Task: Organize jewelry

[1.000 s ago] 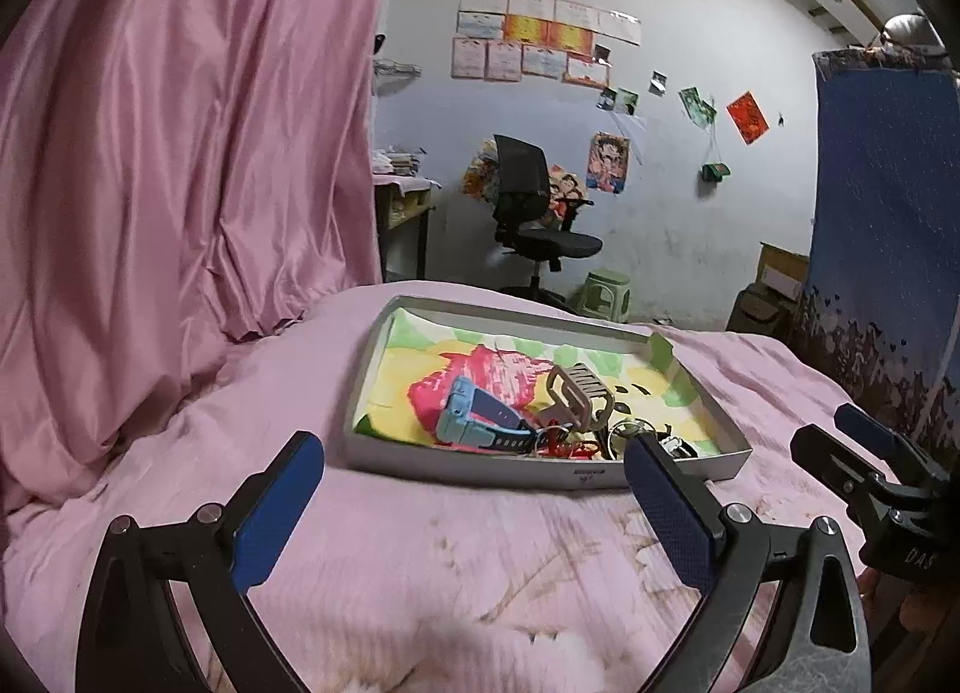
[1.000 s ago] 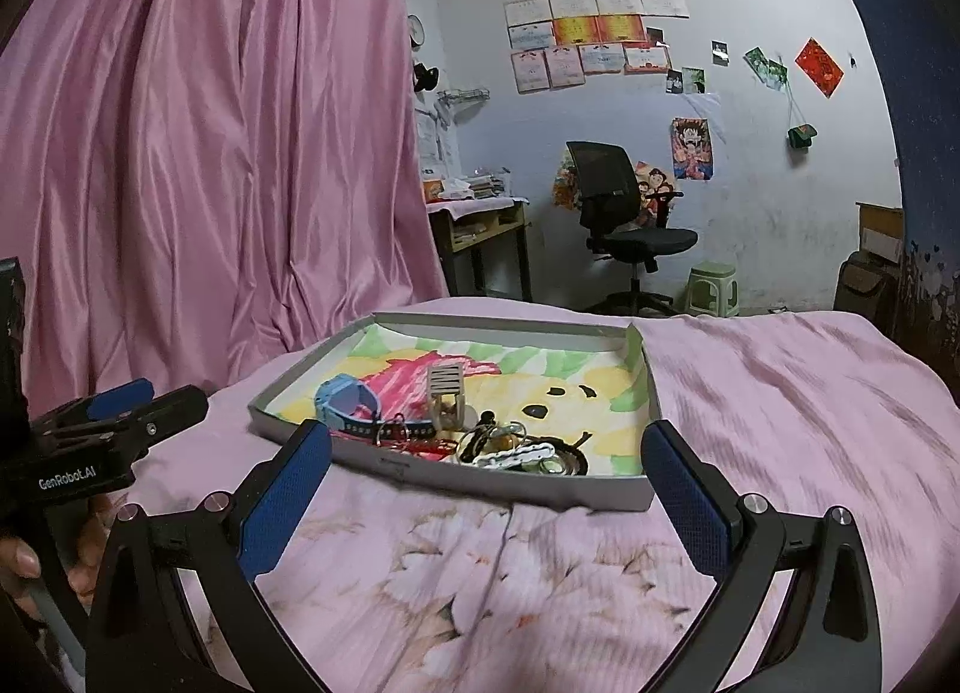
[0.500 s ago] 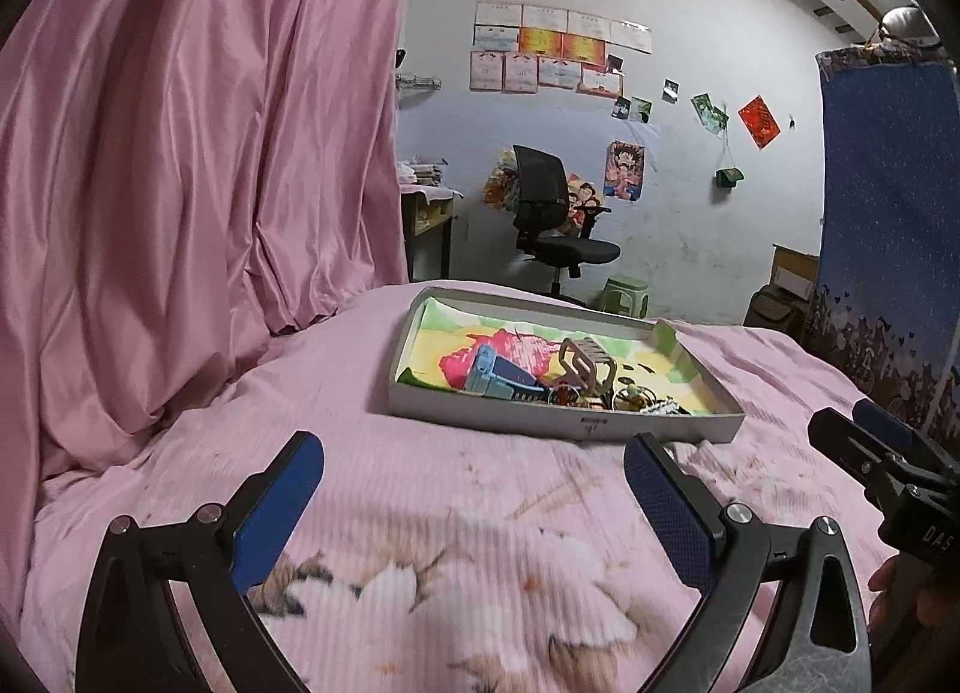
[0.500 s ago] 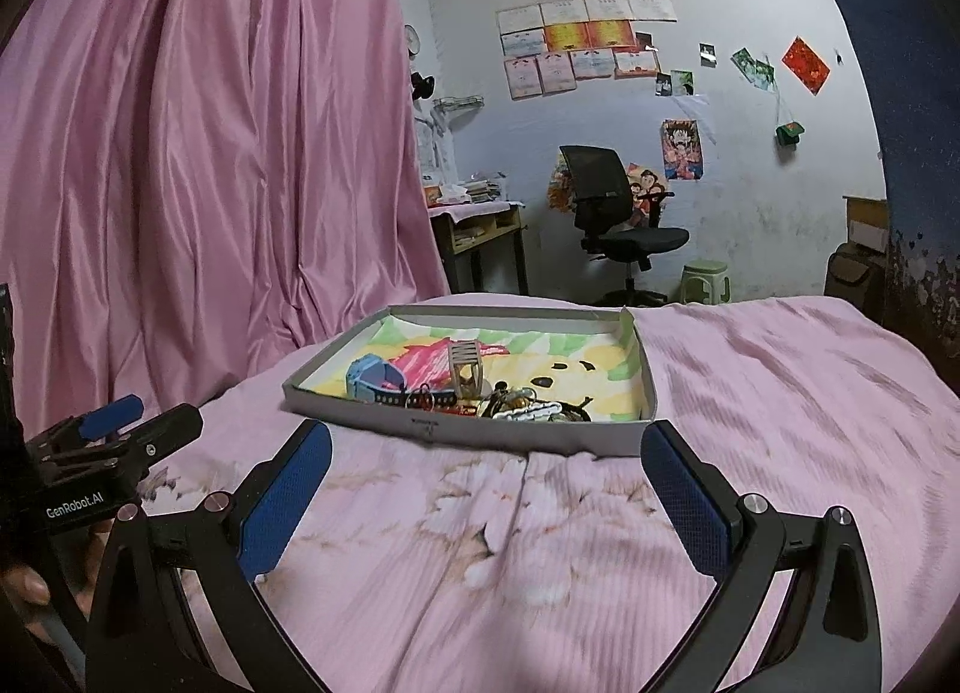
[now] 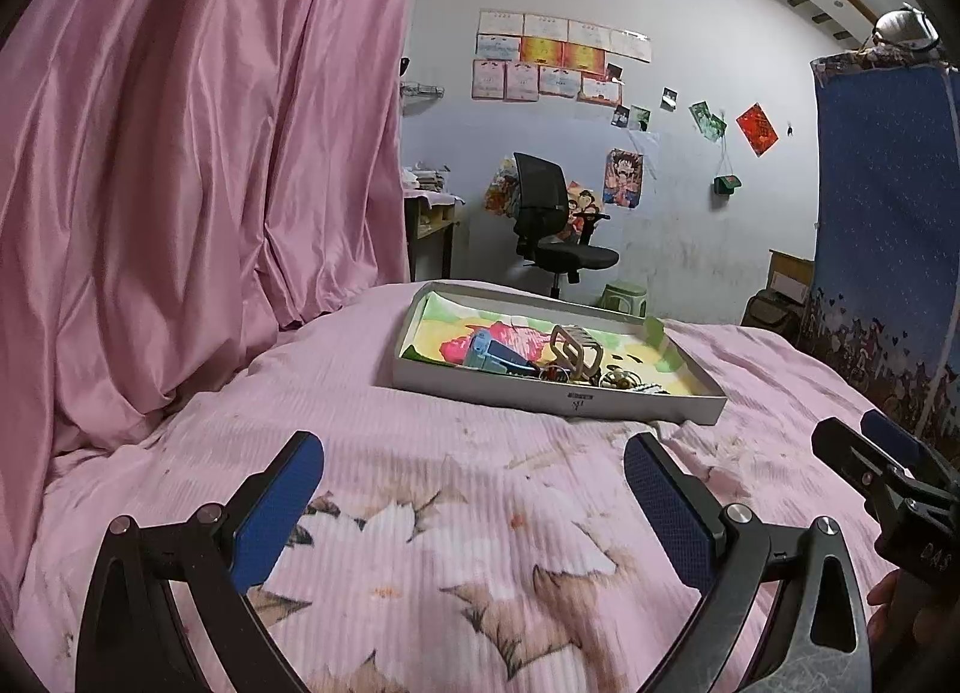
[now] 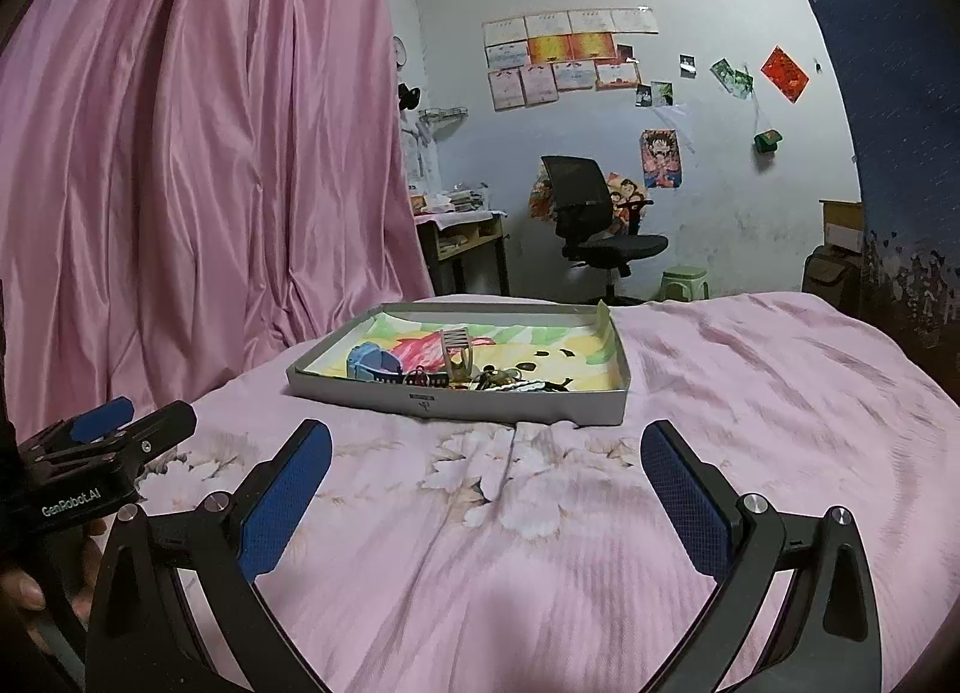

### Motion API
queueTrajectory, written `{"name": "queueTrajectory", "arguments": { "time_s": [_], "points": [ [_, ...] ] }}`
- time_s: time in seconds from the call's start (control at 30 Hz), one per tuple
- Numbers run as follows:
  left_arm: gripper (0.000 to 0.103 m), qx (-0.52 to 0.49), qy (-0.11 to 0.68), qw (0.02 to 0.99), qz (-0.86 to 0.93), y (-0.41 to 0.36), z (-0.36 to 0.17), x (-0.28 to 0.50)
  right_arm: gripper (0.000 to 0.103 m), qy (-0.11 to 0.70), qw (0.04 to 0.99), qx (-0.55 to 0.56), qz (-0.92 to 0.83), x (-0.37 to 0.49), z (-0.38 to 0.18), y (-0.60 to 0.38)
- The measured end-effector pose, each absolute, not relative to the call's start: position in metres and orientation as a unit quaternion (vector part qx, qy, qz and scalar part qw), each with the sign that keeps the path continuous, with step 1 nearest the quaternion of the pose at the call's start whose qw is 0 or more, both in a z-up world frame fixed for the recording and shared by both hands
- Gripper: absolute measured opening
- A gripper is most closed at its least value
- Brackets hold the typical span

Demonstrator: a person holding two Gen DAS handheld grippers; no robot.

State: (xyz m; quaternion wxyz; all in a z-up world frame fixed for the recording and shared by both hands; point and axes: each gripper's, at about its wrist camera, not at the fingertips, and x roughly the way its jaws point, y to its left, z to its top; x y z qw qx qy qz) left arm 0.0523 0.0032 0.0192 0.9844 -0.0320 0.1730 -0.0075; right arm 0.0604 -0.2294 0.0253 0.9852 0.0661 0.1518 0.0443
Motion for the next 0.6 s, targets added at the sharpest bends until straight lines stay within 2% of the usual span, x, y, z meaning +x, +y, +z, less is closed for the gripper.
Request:
{"name": "queueTrajectory", "arguments": {
  "time_s": [0.6],
  "points": [
    [0.101, -0.026, 0.171, 0.985, -0.006, -0.0015, 0.0179, 0.0477, 0.102, 0.153, 0.985, 0.063, 0.042, 0.058, 0.0254, -0.228]
  ]
}}
